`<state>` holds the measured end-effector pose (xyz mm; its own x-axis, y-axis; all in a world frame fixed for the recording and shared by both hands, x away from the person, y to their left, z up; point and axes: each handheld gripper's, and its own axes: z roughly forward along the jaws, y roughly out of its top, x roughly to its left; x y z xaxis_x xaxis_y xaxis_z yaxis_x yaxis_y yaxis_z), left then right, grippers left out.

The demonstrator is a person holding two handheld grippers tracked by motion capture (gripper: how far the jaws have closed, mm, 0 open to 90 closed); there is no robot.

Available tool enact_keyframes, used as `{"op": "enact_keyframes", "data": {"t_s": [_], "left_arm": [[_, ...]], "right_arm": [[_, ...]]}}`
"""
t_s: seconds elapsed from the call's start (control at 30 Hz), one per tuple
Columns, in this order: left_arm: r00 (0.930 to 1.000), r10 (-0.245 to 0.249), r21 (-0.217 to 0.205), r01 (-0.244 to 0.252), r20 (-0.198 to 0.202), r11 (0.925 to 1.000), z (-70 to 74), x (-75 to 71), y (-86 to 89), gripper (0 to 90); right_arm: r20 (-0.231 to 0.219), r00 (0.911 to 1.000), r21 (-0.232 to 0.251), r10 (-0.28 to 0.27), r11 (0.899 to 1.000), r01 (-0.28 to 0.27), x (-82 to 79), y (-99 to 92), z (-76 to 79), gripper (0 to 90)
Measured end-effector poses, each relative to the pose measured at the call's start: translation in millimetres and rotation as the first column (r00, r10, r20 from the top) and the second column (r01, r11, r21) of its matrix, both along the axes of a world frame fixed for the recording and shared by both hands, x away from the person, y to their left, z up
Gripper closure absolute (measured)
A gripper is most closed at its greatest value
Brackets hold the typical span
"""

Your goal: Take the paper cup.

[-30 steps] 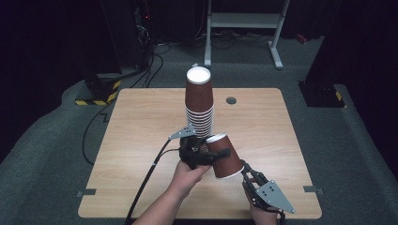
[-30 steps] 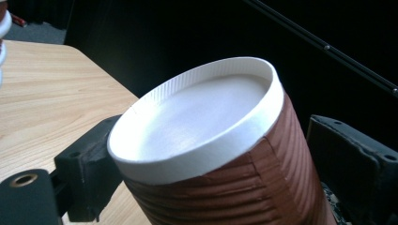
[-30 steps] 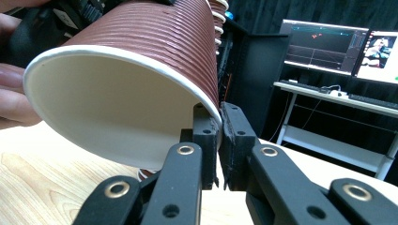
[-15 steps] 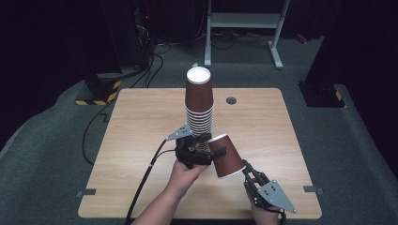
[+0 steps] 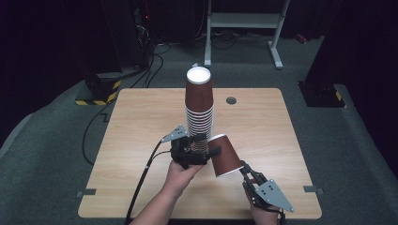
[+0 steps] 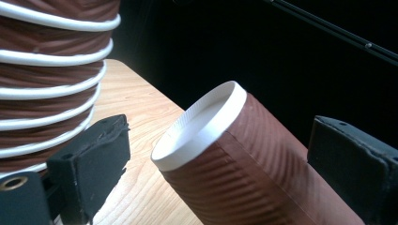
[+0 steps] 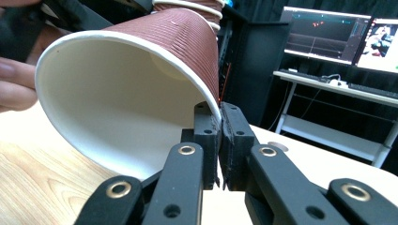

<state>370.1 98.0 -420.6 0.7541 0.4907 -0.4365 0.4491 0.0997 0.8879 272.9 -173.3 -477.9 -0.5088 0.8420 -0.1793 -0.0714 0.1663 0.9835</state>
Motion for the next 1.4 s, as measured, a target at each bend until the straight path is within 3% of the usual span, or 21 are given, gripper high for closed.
{"op": "enact_keyframes", "data": {"t_s": [0.13, 0.37, 0.73, 0.97, 1.03, 1.1, 1.13, 1.17, 1.2, 1.23, 1.27, 1.4], "left_arm": [[0.9999, 0.006, 0.003, -0.006, 0.009, 1.0000, -0.8, -1.5, 4.6, 7.8], [0.9991, 0.031, 0.047, -0.032, 0.029, 0.9984, -10.0, -4.9, 14.5, 9.2], [0.9988, 0.040, 0.086, -0.042, 0.027, 0.9954, -26.4, -12.8, 30.8, 14.9], [0.9970, 0.069, 0.165, -0.074, 0.036, 0.9834, -47.1, -18.2, 54.7, 16.8], [0.9966, 0.075, 0.171, -0.079, 0.034, 0.9820, -49.6, -19.3, 58.0, 17.3], [0.9946, 0.095, 0.199, -0.102, 0.043, 0.9747, -55.3, -21.9, 69.2, 18.4], [0.9946, 0.095, 0.199, -0.102, 0.043, 0.9747, -55.3, -21.9, 69.2, 18.8], [0.9919, 0.116, 0.223, -0.125, 0.052, 0.9669, -58.3, -23.4, 76.1, 19.3], [0.9919, 0.116, 0.223, -0.125, 0.052, 0.9669, -58.3, -23.4, 76.1, 19.7], [0.9891, 0.135, 0.246, -0.145, 0.059, 0.9584, -61.4, -24.5, 82.0, 20.2], [0.9891, 0.135, 0.246, -0.145, 0.059, 0.9584, -61.4, -24.5, 82.0, 20.5], [0.9815, 0.174, 0.321, -0.190, 0.080, 0.9276, -71.0, -26.1, 95.3, 21.7]], "right_arm": [[-0.006, 1.0000, -0.017, -0.007, 1.000, 0.007, 1.9, -1.7, 1.7, 86.1], [-0.031, 0.9986, -0.078, -0.043, 0.996, 0.041, 5.9, -14.3, 5.4, 86.1], [-0.080, 0.9953, -0.097, -0.055, 0.994, 0.047, 10.2, -23.3, 13.1, 86.1], [-0.146, 0.9885, -0.131, -0.039, 0.991, 0.020, 15.8, -28.4, 18.1, 86.1], [-0.153, 0.9875, -0.135, -0.038, 0.991, 0.018, 16.4, -28.8, 18.5, 86.1], [-0.172, 0.9843, -0.148, -0.039, 0.989, 0.013, 18.7, -30.2, 19.4, 86.1], [-0.178, 0.9833, -0.153, -0.039, 0.988, 0.011, 19.4, -30.7, 19.7, 86.1], [-0.184, 0.9822, -0.154, -0.038, 0.988, 0.010, 20.0, -30.8, 19.9, 86.1], [-0.184, 0.9822, -0.154, -0.038, 0.988, 0.010, 20.0, -30.8, 19.9, 86.1], [-0.193, 0.9805, -0.163, -0.038, 0.987, 0.006, 21.3, -30.7, 20.0, 86.1], [-0.193, 0.9805, -0.163, -0.038, 0.987, 0.006, 21.3, -30.7, 20.0, 86.1], [-0.212, 0.9766, -0.179, -0.036, 0.984, -0.002, 23.2, -28.5, 19.2, 86.1]]}}
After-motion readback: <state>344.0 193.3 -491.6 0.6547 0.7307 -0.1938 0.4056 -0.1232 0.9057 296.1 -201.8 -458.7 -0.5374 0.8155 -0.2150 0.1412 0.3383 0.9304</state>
